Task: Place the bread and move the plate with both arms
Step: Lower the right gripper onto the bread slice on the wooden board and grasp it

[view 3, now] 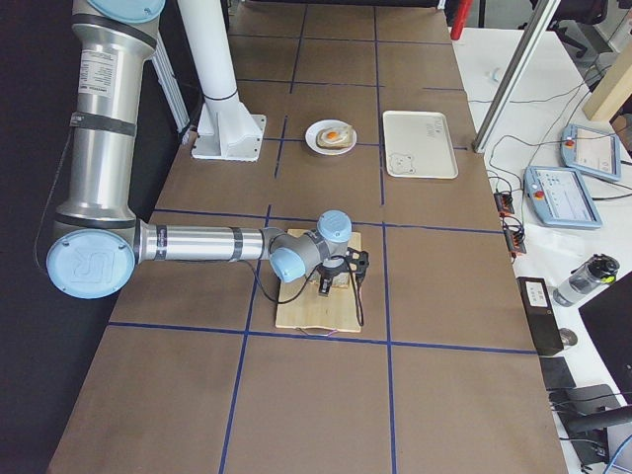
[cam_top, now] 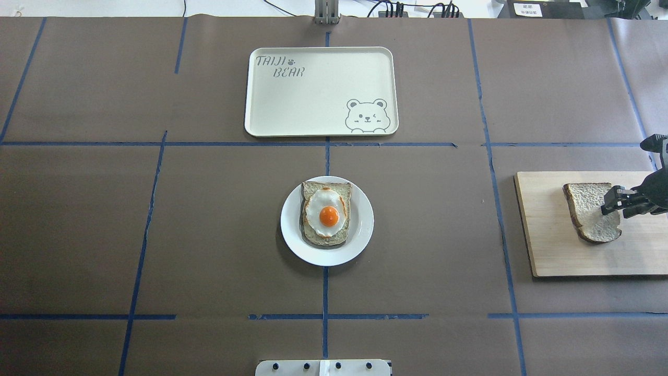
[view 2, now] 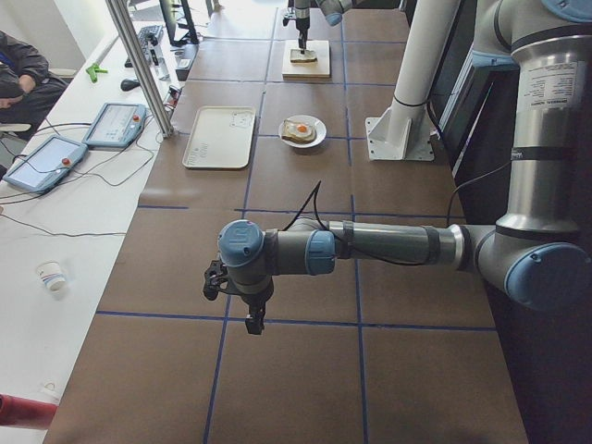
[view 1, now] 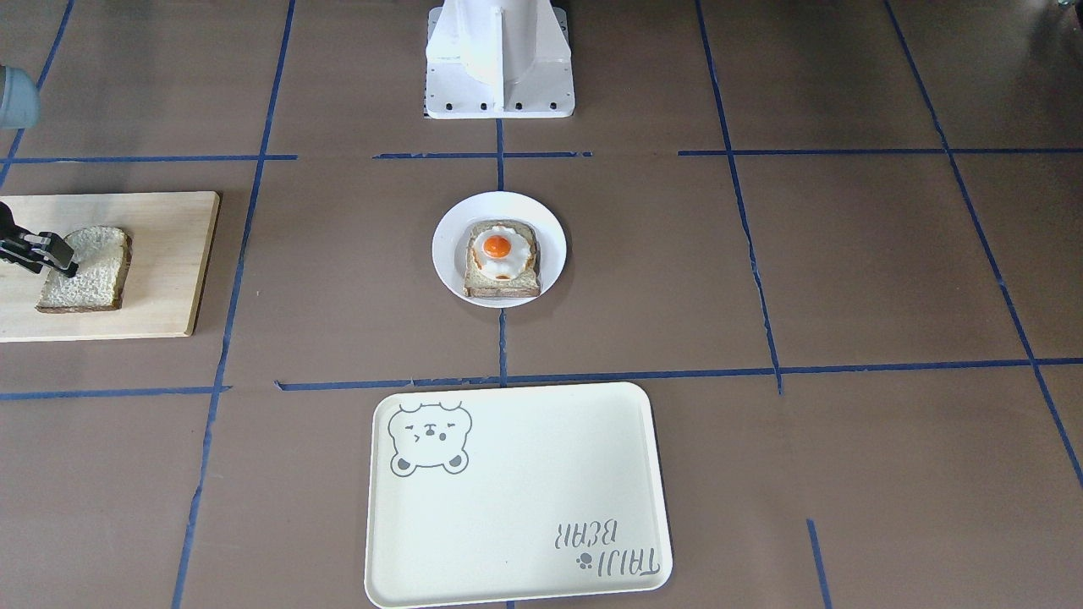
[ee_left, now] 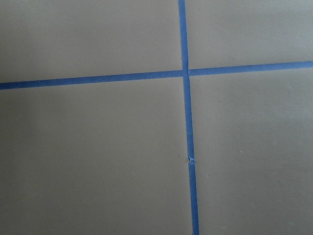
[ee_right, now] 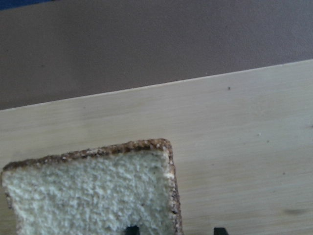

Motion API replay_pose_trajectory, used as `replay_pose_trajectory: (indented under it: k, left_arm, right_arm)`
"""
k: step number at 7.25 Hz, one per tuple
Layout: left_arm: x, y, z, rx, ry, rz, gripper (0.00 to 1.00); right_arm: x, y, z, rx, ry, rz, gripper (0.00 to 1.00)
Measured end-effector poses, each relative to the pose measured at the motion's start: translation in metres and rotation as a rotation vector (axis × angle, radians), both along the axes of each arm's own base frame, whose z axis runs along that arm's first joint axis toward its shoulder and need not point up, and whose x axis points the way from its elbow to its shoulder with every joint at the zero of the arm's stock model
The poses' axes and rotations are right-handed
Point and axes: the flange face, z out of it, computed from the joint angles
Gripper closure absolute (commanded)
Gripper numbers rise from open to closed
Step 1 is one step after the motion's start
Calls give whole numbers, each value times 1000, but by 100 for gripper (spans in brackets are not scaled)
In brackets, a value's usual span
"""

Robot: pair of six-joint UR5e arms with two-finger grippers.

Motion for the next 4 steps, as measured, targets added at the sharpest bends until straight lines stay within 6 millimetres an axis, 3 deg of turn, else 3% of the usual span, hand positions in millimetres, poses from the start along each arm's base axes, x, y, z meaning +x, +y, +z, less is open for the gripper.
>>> replay_pose_trajectory:
  k: [2, 4]
  left_arm:
    - [0, 0, 0, -1, 0, 0, 0]
    - [1, -1, 0, -1, 0, 0, 0]
  right_arm:
    - [0, 0, 0, 2, -3, -3, 96]
    - [0, 1, -1, 3, -4, -3, 100]
